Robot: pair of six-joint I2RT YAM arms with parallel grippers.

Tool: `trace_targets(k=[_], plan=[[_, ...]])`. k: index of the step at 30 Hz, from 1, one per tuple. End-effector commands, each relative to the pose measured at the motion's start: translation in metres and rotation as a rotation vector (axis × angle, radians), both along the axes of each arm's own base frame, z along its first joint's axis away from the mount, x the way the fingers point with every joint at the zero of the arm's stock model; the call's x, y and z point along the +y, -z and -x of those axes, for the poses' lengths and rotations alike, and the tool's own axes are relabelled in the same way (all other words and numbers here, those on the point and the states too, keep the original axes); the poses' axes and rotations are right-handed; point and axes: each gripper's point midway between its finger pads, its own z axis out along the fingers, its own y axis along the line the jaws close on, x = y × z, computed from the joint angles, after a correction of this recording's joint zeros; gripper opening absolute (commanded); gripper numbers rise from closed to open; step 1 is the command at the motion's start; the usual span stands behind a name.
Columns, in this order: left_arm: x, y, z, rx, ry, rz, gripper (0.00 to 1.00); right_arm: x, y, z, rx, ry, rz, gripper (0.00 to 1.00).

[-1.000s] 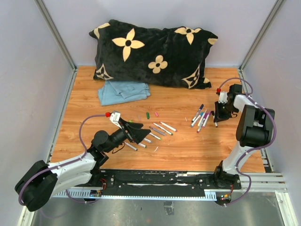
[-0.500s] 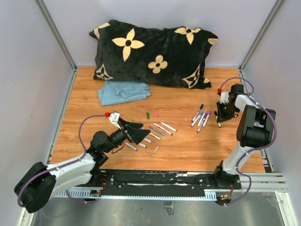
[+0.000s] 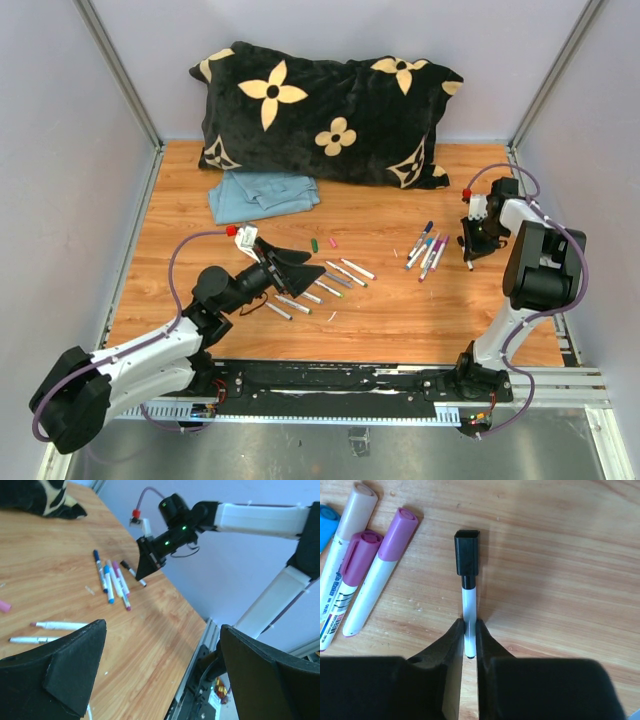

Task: Open the pen caps
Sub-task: Pick up the pen from the center of the board.

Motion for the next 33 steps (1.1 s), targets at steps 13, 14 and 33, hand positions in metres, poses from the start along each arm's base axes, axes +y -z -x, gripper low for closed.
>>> trace_targets(k=[13,14,33], plan=[[-0.027,-0.039,0.006,-0.043,0.165,0.11,0.99,0.036,-0.071,0.003,-0.202,-0.108,-0.249,0.01],[-0.029,-0.04,0.005,-0.042,0.172,0.119,0.99,0.054,-0.084,0.006,-0.228,-0.143,-0.342,0.01],[-0.074,-0.06,-0.038,-0.13,0.167,0.28,0.97,0.241,-0.217,0.097,-0.385,-0.796,-1.082,0.01]])
